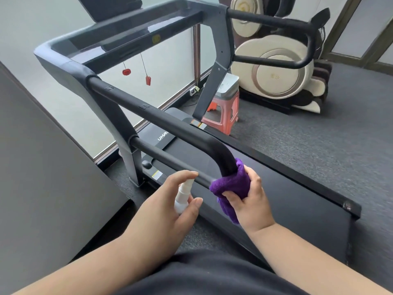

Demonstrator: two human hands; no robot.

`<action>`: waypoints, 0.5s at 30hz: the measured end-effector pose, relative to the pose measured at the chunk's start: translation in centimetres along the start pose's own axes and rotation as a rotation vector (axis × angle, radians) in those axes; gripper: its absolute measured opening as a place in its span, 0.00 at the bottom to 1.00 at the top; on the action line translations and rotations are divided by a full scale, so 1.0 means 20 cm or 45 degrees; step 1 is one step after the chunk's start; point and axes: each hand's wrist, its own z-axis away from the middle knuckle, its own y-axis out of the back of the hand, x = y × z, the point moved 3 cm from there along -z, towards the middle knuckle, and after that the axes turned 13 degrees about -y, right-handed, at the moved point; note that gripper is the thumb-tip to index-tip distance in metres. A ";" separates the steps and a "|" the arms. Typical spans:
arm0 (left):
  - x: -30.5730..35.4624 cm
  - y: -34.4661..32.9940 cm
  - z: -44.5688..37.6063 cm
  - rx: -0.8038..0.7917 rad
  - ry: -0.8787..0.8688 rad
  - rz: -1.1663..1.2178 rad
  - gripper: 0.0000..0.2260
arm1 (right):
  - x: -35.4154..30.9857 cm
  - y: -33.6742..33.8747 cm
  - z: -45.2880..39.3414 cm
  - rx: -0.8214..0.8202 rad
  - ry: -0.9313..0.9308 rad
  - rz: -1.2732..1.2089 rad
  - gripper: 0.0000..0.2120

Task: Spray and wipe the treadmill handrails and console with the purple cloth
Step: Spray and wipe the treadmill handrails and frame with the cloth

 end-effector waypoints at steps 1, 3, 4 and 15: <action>0.00 0.00 0.00 -0.003 0.003 0.001 0.19 | 0.00 0.00 0.00 -0.011 -0.004 -0.002 0.34; 0.01 -0.02 -0.01 -0.008 0.004 -0.001 0.18 | -0.02 0.01 0.00 -0.024 -0.023 0.007 0.33; 0.02 -0.02 -0.01 -0.006 -0.002 0.006 0.18 | -0.03 0.02 0.00 -0.018 -0.027 0.013 0.32; -0.10 0.08 -0.06 0.027 -0.113 0.142 0.19 | -0.64 0.01 -0.10 0.320 0.431 0.638 0.28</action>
